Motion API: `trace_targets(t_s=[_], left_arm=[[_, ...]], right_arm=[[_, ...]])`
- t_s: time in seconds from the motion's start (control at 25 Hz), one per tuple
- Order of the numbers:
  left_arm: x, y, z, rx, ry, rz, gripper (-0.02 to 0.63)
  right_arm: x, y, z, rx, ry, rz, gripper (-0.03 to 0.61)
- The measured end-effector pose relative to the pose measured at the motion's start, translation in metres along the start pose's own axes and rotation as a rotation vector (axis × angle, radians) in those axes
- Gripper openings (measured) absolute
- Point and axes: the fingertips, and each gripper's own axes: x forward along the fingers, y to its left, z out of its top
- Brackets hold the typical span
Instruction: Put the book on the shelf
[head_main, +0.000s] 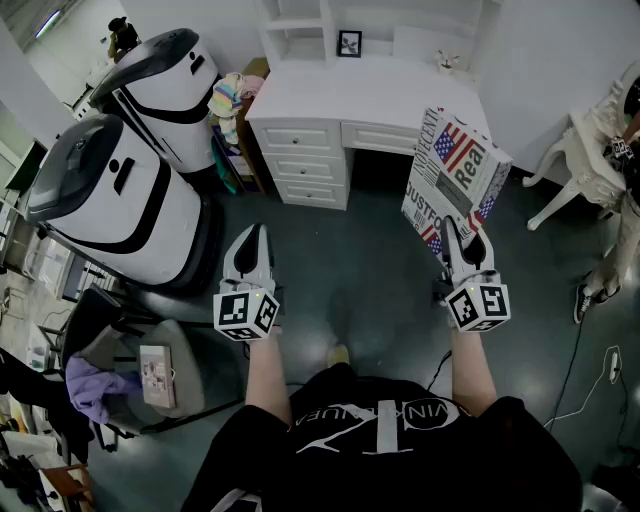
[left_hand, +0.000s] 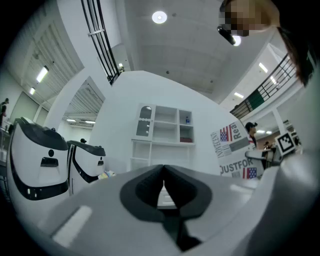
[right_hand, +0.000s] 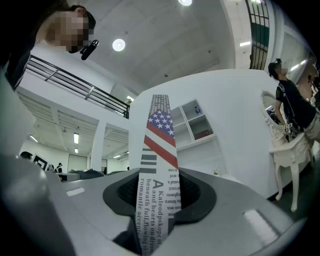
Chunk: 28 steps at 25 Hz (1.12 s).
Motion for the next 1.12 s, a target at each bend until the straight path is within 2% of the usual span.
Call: trace_targets(t_s=[0.24,0.36,0.56,0.84,0.96,1.12], left_arm=[[0.009,0.005,-0.004,0.05,-0.003,-0.027,0.0],[0.02,0.021,-0.005,0.064,-0.001,-0.039,0.0],[0.046,0.075,-0.011,0.016,0.008,-0.064,0.0],[0.081,0.089,-0.027,-0.004,0.021,-0.094,0.0],[0.075,0.077,-0.029,-0.003,0.026,-0.087,0.0],[0.013,0.014,-0.004,0.026,0.016,-0.013,0.0]], right_arm=[[0.0,0.0,-0.008,-0.009,-0.03,-0.024,0.156],[0.012,0.008,-0.015,-0.016,-0.03,-0.037,0.156],[0.045,0.044,-0.029,-0.042,0.003,-0.073,0.156],[0.076,0.038,-0.037,-0.058,0.017,-0.093,0.156],[0.071,0.028,-0.036,-0.041,0.013,-0.075,0.156],[0.016,0.004,-0.008,0.003,-0.003,0.01,0.156]])
